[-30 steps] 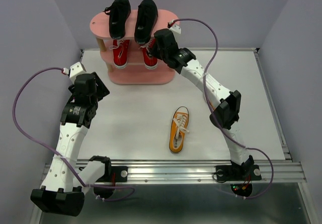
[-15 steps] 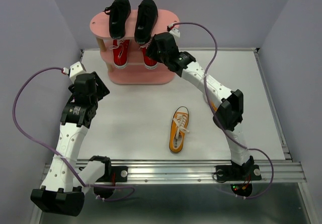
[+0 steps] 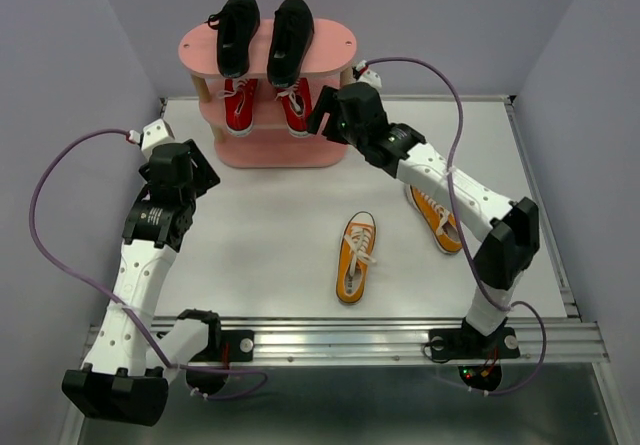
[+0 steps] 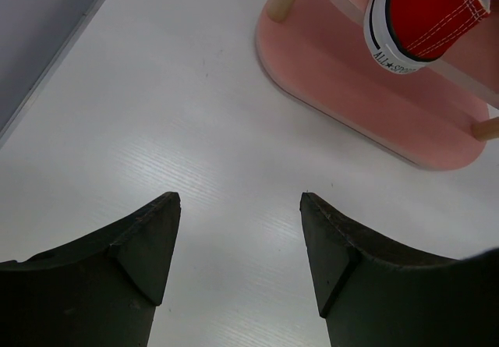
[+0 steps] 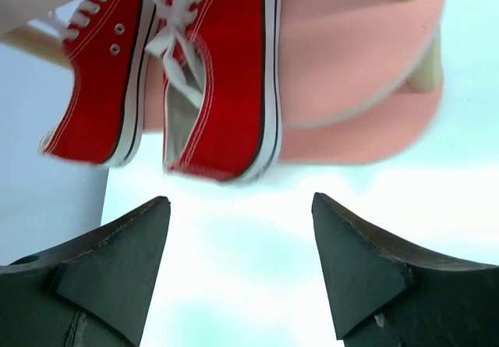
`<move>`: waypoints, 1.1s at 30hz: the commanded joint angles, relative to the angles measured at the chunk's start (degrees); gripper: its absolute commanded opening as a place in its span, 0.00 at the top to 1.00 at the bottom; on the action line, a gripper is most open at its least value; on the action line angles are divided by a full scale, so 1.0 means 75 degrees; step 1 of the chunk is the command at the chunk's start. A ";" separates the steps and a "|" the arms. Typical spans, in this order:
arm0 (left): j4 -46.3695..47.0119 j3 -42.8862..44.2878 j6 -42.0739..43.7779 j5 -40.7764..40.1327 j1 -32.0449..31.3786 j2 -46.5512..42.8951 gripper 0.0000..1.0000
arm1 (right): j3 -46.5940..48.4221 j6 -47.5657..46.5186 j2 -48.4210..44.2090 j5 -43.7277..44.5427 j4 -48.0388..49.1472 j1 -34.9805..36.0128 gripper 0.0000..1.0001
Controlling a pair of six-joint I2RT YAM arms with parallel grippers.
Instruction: Place and organize the shoes onto the shoe shelf
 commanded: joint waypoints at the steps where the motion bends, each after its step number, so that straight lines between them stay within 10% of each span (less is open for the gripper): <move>1: 0.0498 -0.0075 0.0280 0.0233 0.0031 -0.0034 0.26 | -0.0960 -0.0574 -0.1326 -0.0173 0.0682 0.0171 0.20; 14: 0.0862 -0.0134 0.0327 0.0761 0.0007 0.0119 0.26 | -0.3755 -0.0142 -0.2821 0.1034 -0.0021 0.0171 0.31; 33: 0.0580 0.0007 0.0432 0.0304 0.0007 -0.0198 0.26 | 0.0779 -0.0691 0.1248 0.1538 0.0096 -0.0157 0.31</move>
